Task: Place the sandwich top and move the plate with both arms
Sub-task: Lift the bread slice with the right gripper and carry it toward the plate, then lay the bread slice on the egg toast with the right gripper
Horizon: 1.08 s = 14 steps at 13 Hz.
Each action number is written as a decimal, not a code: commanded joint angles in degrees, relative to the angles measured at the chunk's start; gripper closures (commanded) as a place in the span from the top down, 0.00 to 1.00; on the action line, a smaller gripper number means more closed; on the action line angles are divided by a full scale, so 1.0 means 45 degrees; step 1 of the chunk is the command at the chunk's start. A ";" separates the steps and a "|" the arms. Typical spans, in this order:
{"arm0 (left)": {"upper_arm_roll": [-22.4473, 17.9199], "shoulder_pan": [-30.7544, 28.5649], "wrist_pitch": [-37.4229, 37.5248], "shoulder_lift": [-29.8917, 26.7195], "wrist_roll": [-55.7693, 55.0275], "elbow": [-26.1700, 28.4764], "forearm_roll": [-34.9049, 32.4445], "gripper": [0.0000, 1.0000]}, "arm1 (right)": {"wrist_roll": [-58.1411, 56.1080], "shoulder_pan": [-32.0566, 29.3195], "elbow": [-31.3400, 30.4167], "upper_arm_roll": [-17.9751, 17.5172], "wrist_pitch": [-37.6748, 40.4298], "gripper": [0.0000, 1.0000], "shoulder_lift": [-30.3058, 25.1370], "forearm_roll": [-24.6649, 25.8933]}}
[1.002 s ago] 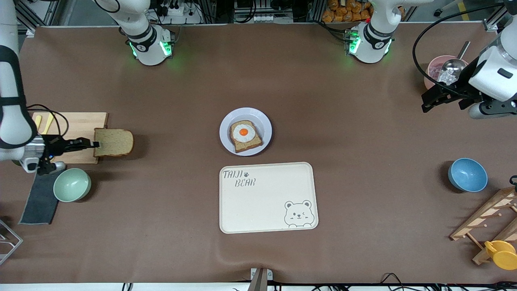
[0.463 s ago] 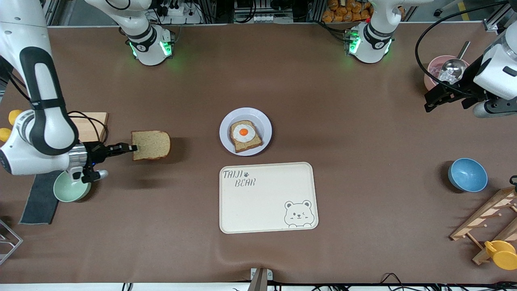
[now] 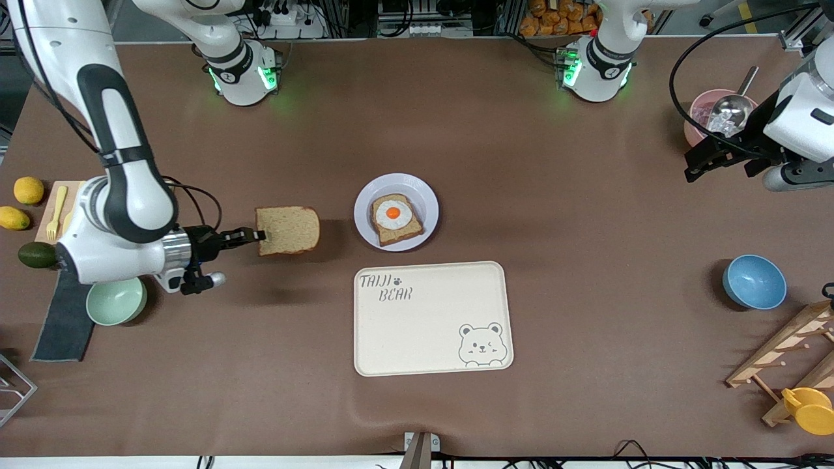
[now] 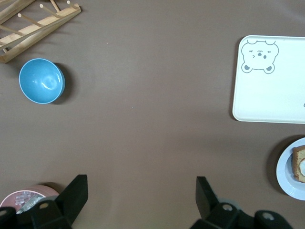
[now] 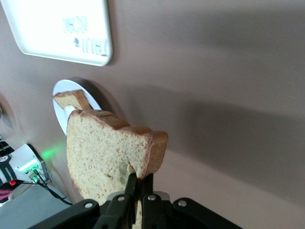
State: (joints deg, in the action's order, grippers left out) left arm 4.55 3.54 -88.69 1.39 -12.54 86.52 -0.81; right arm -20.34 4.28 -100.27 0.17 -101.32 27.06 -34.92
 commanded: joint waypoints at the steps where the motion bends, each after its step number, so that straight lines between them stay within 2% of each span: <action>1: 0.0025 -0.0045 -0.0134 -0.0036 0.0578 -0.0007 0.0161 1.00 | 0.0222 0.0824 -0.1190 0.0138 -0.1441 0.00 -0.0952 -0.0346; 2: 0.0025 -0.0064 -0.0115 -0.0036 0.0599 -0.0007 0.0161 1.00 | 0.0319 0.1252 -0.1446 0.0119 -0.1855 0.00 -0.1071 -0.0404; 4: 0.0025 -0.0064 -0.0114 -0.0056 0.0619 -0.0007 0.0161 1.00 | 0.0456 0.1568 -0.2012 0.0138 -0.2403 0.00 -0.1092 -0.1628; 5: 0.0025 -0.0065 -0.0114 -0.0056 0.0638 -0.0007 0.0161 1.00 | 0.0457 0.1801 -0.2228 0.0138 -0.2619 0.00 -0.1111 -0.1886; 8: 0.0025 -0.0006 -0.0114 0.0003 0.0619 0.0012 0.0161 1.00 | 0.0553 0.2738 -0.2814 0.0138 -0.4082 0.00 -0.1131 -0.2102; 14: 0.0025 0.0111 -0.0212 0.0081 0.0619 0.0012 0.0161 1.00 | 0.0593 0.4145 -0.3655 0.0138 -0.5354 0.00 -0.1385 -0.3487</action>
State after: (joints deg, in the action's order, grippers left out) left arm 4.71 3.97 -88.86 1.82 -10.64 86.53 -0.81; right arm -18.31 20.61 -113.58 0.17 -123.81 23.52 -47.88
